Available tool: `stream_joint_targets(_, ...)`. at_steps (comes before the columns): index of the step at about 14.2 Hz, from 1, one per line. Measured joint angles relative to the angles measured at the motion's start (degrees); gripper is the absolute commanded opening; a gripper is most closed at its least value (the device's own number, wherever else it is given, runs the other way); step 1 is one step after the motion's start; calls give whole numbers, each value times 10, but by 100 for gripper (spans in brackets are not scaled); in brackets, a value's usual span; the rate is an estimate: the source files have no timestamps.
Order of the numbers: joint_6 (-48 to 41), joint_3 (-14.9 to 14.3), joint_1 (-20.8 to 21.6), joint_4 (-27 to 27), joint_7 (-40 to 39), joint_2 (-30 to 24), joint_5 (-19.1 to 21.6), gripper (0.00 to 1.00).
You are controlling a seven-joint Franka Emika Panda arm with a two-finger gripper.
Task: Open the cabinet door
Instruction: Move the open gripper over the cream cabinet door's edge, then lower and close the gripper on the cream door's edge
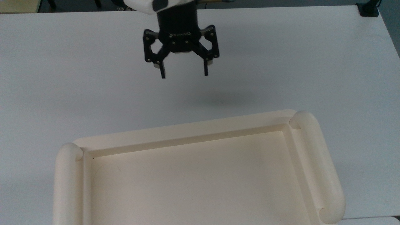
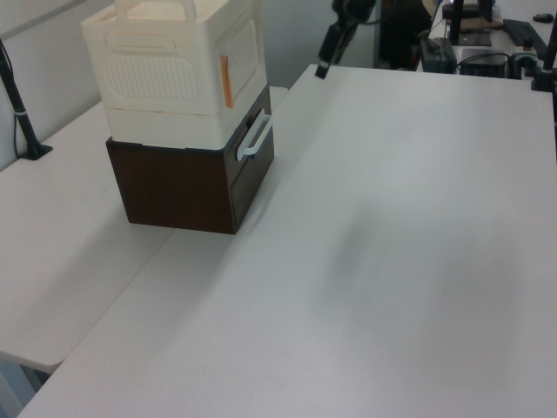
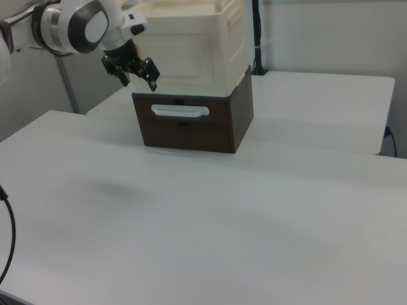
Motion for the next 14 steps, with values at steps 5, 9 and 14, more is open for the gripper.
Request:
stream_joint_targets(5,160,-24,68,62,37,79,0,95)
stream_joint_targets(9,237,-51,101,77,57,121,-10,80)
stream_joint_targets(14,284,-54,107,104,74,147,-39,56)
